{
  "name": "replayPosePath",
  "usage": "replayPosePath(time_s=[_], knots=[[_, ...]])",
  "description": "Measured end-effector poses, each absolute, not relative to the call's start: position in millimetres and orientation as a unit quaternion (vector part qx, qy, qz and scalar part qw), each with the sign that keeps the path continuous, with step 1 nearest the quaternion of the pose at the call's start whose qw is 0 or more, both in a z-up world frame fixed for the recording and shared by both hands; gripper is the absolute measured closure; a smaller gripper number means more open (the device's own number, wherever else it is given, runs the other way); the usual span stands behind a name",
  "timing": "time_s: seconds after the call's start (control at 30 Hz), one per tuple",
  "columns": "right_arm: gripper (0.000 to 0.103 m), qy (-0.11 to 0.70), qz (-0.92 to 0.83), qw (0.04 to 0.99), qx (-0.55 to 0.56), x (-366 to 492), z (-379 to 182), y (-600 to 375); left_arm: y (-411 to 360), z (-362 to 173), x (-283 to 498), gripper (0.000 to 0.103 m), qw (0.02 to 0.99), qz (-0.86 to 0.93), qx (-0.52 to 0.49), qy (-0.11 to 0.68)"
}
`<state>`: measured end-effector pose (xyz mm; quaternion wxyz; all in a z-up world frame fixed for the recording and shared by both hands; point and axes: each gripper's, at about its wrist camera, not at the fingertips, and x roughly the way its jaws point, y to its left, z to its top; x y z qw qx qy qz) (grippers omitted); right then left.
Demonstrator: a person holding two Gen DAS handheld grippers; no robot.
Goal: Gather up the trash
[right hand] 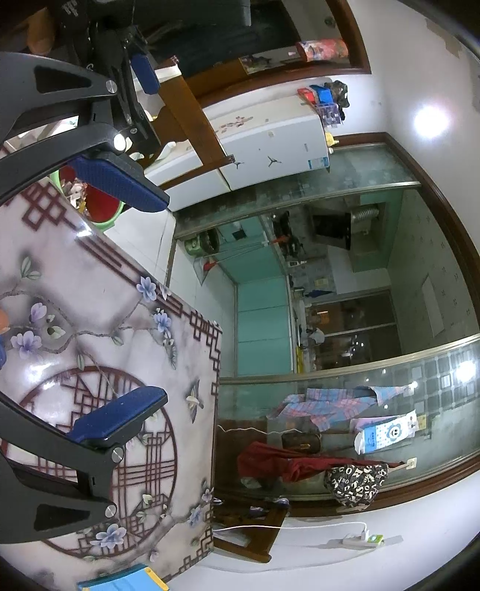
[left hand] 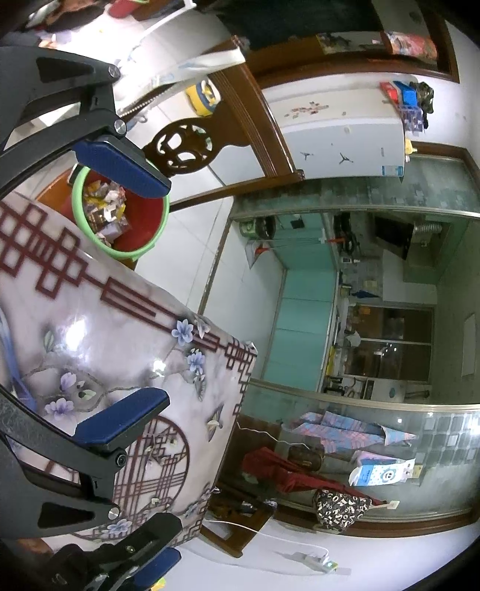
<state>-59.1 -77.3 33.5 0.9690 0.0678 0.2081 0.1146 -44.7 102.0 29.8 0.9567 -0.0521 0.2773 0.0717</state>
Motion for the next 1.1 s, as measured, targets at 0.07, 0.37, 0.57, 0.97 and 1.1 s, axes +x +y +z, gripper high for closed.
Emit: replayPosePath(time_s=[0.07, 0.37, 0.57, 0.97, 1.1], knots=[[0.007, 0.213, 0.116, 0.968, 0.064, -57, 33, -77, 101, 30, -44, 0.0, 0.957, 0.071, -0.053, 0.278], [0.007, 0.217, 0.114, 0.968, 0.062, -56, 31, -79, 98, 32, -42, 0.0, 0.955, 0.07, -0.055, 0.282], [0.007, 0.219, 0.112, 0.967, 0.06, -54, 29, -80, 95, 32, -42, 0.0, 0.955, 0.066, -0.057, 0.283], [0.007, 0.226, 0.103, 0.966, 0.064, -50, 25, -87, 89, 31, -38, 0.0, 0.953, 0.06, -0.062, 0.289], [0.007, 0.23, 0.098, 0.966, 0.067, -48, 23, -92, 84, 28, -33, 0.0, 0.953, 0.053, -0.056, 0.294]])
